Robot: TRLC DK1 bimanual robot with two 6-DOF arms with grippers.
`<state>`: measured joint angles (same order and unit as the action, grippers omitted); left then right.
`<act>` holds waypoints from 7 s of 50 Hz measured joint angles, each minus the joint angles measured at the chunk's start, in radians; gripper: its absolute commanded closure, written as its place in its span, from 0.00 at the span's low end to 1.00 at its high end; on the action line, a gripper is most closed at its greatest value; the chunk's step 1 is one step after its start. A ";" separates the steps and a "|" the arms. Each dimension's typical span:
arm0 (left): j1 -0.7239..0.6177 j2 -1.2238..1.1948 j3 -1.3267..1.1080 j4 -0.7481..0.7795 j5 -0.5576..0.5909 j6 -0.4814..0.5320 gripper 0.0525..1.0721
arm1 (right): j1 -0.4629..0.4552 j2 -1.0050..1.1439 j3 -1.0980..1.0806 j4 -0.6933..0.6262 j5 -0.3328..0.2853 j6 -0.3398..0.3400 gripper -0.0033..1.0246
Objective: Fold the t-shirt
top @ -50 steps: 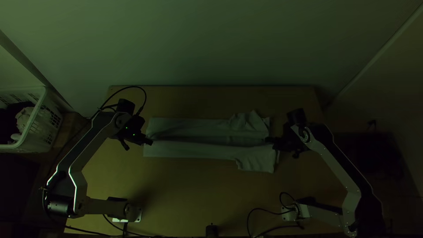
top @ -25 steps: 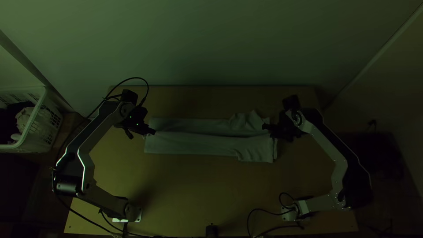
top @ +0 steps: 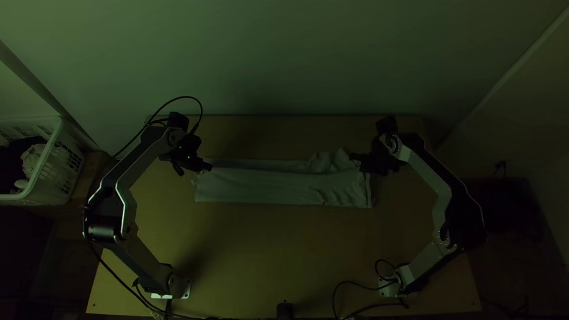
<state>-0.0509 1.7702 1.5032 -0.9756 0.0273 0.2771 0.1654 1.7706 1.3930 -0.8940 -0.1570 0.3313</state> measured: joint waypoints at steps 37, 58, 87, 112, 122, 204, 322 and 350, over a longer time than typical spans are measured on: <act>0.092 0.038 0.019 0.051 0.200 -0.092 0.04 | -0.056 0.032 0.061 0.074 0.009 -0.076 0.06; 0.272 -0.055 -0.113 0.134 0.493 -0.165 0.04 | -0.148 -0.267 0.062 0.089 0.009 -0.078 0.04; 0.345 -0.045 -0.327 0.287 0.592 -0.134 0.04 | -0.161 -0.493 0.040 0.116 0.008 -0.048 0.04; 0.232 -0.013 -0.360 0.412 0.619 -0.187 0.04 | -0.154 -0.554 0.019 0.116 0.008 -0.044 0.04; 0.150 -0.013 -0.368 0.444 0.619 -0.242 0.04 | -0.153 -0.561 0.019 0.119 0.008 -0.044 0.04; 0.502 -0.137 -0.105 0.035 0.146 0.010 0.97 | -0.147 -0.686 -0.306 0.393 0.008 -0.034 0.04; -0.755 0.455 0.783 -0.289 -0.145 -0.595 0.04 | -0.158 -0.828 -0.576 0.475 0.008 -0.013 0.04; -0.621 0.271 0.795 -0.271 -0.111 -0.616 0.04 | -0.154 -0.834 -0.601 0.589 0.008 -0.069 0.04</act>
<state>-0.6724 2.0415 2.2978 -1.2465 -0.0841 -0.3393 0.0116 0.9367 0.7918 -0.3050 -0.1493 0.2626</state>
